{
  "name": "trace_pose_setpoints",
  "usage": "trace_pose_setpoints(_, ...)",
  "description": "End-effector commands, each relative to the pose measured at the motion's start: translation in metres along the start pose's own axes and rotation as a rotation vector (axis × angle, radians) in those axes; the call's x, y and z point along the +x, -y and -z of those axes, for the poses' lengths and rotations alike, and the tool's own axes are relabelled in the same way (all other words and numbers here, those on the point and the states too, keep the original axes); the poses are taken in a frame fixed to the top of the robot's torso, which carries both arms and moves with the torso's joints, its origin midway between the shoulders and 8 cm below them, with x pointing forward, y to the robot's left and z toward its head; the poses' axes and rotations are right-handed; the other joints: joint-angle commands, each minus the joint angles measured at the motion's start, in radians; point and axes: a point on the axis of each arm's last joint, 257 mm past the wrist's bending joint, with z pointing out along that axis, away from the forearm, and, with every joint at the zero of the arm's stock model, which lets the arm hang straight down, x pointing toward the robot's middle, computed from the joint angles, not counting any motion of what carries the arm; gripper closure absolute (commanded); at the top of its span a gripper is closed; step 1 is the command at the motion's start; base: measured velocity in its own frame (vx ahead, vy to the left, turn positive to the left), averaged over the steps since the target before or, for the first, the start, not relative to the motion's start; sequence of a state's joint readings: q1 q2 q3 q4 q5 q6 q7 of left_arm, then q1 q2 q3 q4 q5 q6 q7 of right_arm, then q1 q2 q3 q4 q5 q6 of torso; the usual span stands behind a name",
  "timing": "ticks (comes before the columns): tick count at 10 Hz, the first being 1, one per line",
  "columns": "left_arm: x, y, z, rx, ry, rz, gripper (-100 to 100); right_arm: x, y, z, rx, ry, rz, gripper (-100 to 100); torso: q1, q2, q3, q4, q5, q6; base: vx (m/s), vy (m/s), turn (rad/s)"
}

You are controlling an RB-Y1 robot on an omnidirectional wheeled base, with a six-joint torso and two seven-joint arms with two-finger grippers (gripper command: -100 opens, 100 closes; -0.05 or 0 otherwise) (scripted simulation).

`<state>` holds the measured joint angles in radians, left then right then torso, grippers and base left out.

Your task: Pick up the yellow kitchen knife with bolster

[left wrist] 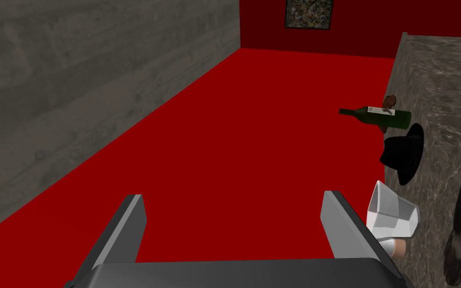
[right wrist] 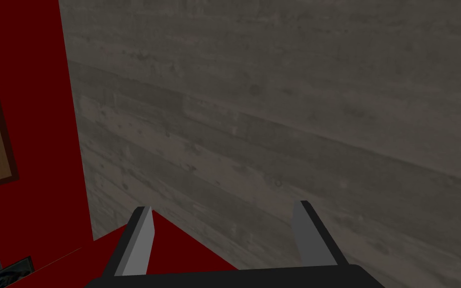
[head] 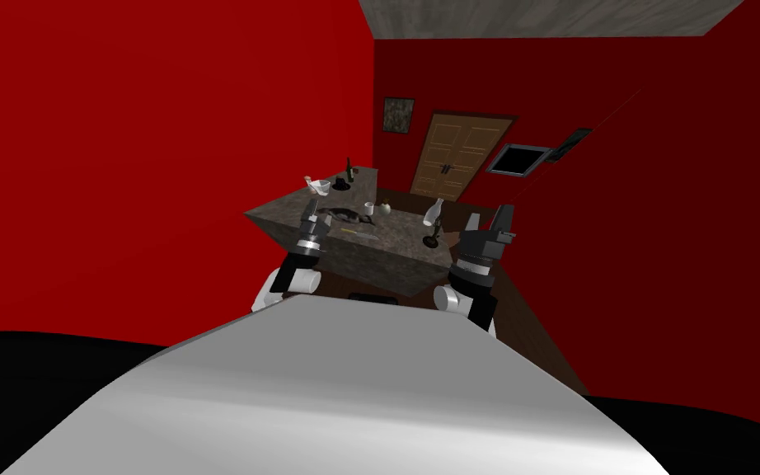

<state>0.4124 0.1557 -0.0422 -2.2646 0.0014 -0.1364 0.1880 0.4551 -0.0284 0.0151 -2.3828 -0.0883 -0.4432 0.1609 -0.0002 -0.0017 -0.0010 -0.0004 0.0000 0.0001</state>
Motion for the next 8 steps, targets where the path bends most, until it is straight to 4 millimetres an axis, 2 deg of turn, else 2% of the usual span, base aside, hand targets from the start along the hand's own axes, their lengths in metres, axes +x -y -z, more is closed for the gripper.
trace_pose_setpoints(1,-0.002,-0.014,-0.001,-0.044,0.003,-0.002,-100,0.000,0.000,0.000,0.000,0.000,0.000,0,0.000,0.000,0.000,0.000,0.000,0.000,0.019,-0.002,-0.023)
trace_pose_setpoints(8,-0.004,-0.057,-0.015,-0.195,0.017,-0.010,-100,0.000,0.000,0.000,0.000,0.000,0.000,0,0.000,0.001,0.000,0.000,0.000,0.000,0.015,-0.003,-0.035)
